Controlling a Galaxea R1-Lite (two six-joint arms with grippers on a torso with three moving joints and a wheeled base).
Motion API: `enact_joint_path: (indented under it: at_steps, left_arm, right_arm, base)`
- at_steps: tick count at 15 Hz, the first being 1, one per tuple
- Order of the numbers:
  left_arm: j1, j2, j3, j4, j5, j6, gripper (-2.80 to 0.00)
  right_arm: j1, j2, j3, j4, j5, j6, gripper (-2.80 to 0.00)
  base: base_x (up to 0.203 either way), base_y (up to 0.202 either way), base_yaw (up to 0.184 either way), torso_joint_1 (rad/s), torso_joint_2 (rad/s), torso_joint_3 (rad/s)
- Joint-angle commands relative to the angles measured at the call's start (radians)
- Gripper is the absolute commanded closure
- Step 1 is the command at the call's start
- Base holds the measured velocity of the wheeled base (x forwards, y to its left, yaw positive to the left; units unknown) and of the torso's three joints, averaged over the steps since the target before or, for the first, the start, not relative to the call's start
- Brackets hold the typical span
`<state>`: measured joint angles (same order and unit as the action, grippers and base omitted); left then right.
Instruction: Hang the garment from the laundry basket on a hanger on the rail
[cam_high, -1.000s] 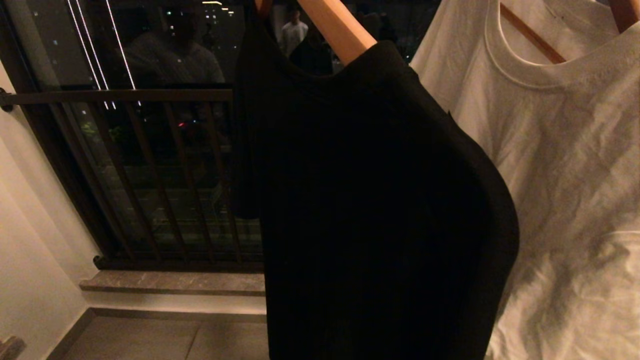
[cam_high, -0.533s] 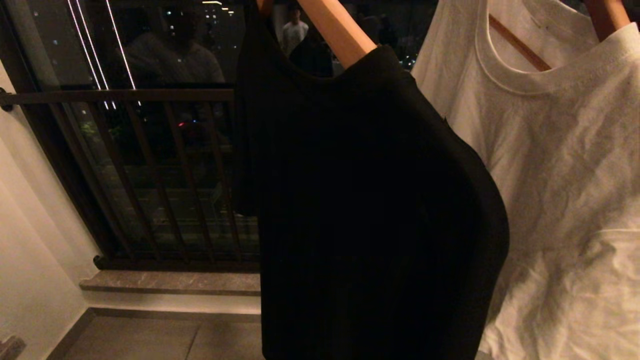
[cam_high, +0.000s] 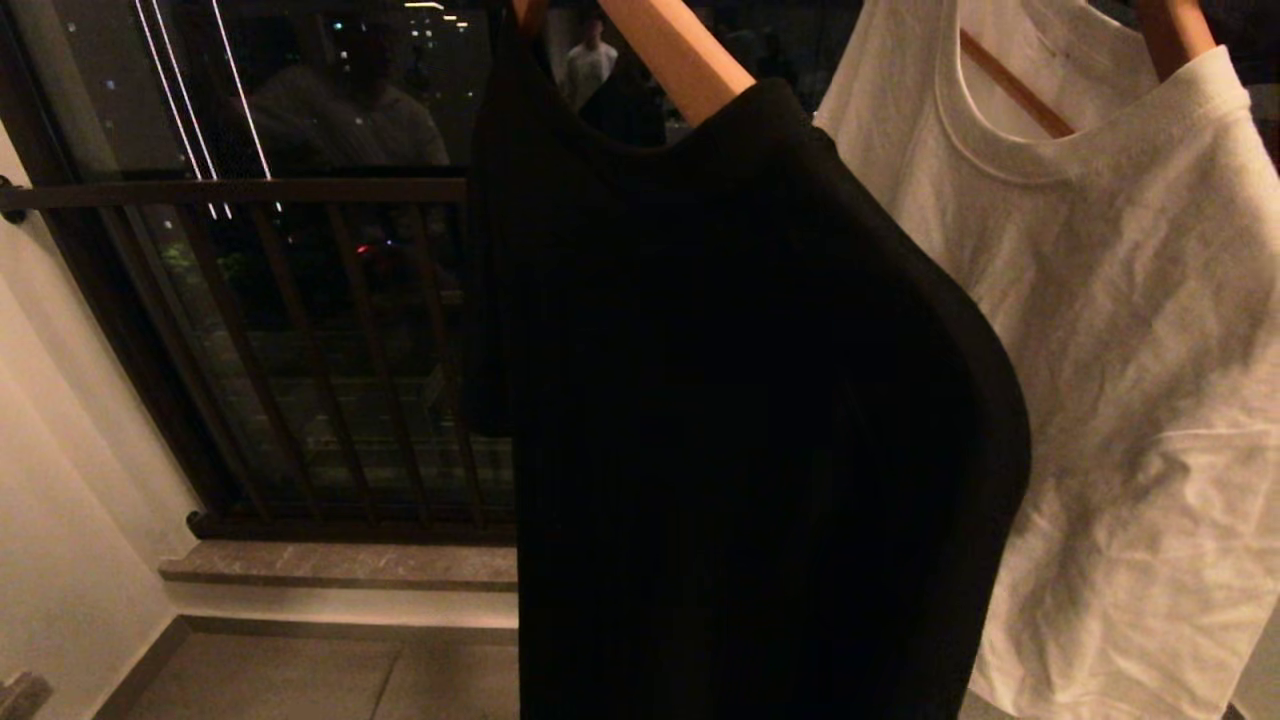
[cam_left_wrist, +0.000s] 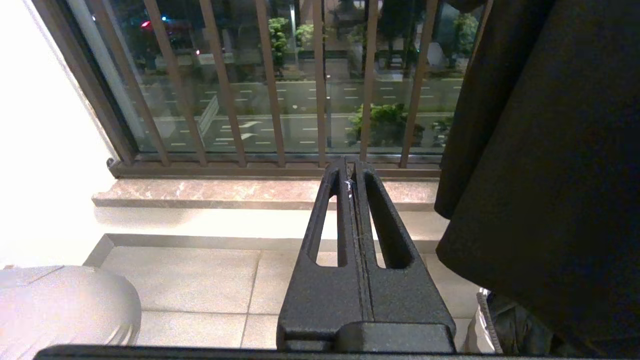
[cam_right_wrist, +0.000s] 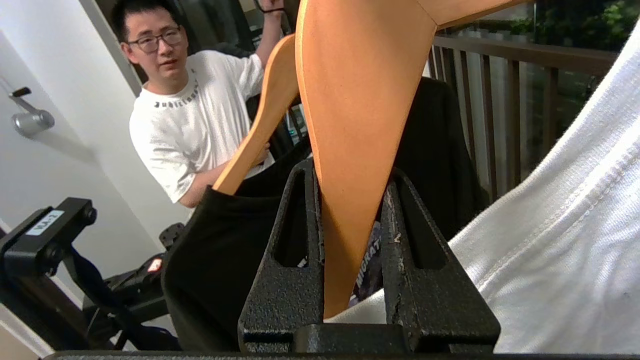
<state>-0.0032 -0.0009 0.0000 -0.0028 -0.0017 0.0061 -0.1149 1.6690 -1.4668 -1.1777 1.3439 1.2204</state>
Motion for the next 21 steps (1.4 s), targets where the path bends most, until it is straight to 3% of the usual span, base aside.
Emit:
enact_joint_path:
  at_steps: [1,21]
  left_arm:
    - [0.0,0.001,0.002,0.0,0.0,0.0,0.0]
    - [0.0,0.001,0.002,0.0,0.0,-0.002,0.0]
  right_arm:
    - [0.0,0.015,-0.002,-0.008,0.008,0.007,0.0]
    - [0.007,0.115,-0.092,-0.008,0.008,0.005,0.0]
  base:
    - [0.0,0.0,0.0,0.0,0.0,0.0]
    - [0.0,0.0,0.0,0.0,0.0,0.0]
